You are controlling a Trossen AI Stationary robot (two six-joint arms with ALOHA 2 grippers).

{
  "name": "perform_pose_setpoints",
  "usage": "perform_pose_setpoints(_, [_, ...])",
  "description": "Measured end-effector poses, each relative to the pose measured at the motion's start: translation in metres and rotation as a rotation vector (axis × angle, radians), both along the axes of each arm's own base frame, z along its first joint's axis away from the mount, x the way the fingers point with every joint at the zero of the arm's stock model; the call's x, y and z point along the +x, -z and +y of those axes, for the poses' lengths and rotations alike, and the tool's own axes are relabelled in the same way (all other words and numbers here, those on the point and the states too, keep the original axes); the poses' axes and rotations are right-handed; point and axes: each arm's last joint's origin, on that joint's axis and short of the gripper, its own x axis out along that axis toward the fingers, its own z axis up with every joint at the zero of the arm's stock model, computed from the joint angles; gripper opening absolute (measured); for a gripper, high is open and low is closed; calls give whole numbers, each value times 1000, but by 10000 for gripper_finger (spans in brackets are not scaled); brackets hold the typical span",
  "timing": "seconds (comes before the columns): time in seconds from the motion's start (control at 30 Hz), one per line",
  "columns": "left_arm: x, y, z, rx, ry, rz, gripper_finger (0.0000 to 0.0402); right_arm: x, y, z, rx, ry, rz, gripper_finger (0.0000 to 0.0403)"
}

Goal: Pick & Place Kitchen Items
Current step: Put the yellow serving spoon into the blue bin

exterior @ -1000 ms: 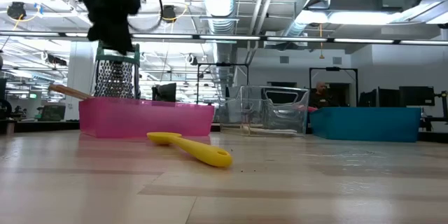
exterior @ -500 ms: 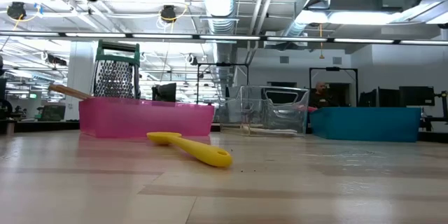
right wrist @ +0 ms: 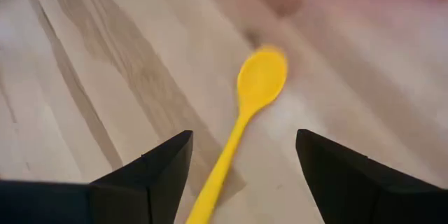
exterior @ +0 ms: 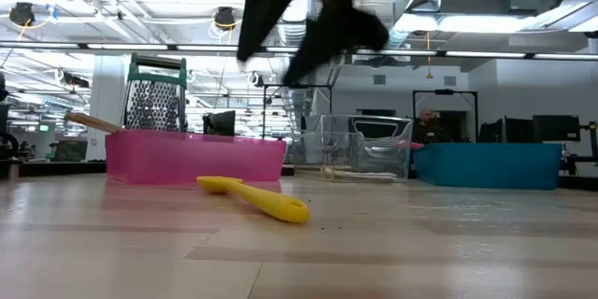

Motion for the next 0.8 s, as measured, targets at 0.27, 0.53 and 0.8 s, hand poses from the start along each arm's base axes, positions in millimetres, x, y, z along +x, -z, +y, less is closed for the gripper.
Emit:
perform_pose_setpoints(0.27, [0,0,0,-12,0,-2,159,10,44,12,67,79,42,255])
perform_pose_setpoints(0.53, [0,0,0,-11,-1,-3,159,16,75,17,87,101,56,255])
perform_pose_setpoints(0.8, [0,0,0,-7,0,-3,159,15,87,17,79,111,94,255])
